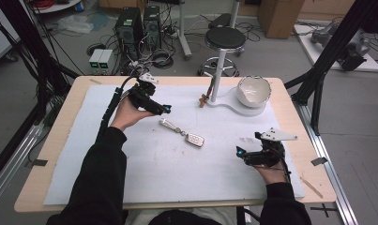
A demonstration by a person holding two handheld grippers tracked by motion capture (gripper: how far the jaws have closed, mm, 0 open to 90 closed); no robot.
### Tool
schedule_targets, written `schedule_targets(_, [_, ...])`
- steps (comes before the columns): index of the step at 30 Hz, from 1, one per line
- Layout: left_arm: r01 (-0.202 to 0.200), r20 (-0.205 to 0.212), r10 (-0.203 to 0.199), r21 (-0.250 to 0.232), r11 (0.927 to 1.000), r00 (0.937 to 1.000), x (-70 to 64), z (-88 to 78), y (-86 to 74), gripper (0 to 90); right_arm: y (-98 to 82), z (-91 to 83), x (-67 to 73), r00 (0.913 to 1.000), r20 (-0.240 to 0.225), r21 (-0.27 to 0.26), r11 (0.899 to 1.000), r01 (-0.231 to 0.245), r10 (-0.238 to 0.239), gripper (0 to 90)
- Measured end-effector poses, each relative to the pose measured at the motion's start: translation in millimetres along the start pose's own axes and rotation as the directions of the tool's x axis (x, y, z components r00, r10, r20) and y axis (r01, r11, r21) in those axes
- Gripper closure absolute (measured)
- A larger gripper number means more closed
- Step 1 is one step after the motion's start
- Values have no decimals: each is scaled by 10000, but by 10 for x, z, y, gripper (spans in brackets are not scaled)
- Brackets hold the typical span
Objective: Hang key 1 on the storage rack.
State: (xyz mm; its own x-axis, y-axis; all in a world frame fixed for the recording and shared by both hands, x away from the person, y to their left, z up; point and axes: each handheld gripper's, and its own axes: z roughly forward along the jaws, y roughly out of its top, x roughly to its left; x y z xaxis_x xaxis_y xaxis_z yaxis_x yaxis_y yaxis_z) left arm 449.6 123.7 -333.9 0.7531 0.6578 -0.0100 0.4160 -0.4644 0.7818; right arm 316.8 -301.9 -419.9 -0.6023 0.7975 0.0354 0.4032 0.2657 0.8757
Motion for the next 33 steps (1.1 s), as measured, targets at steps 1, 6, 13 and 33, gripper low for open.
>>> schedule_targets(1, [30,-40,-30,-13,10000,10000,8,-22,-20,16,0,0,0,10000,-9,-13,10000,8,-8,5])
schedule_targets(6, [126,-465,-132,-119,9998,9988,43,-127,-151,17,0,-5,2,10000,-17,4,10000,-96,96,5])
schedule_targets(13, [454,-663,-465,-180,9988,9967,122,-263,-344,17,-2,2,6,10000,-8,49,10000,-51,51,5])
schedule_targets(33, [724,-1457,-823,-715,9948,9859,172,-678,-847,17,-7,11,12,10000,-30,102,9999,-25,26,5])
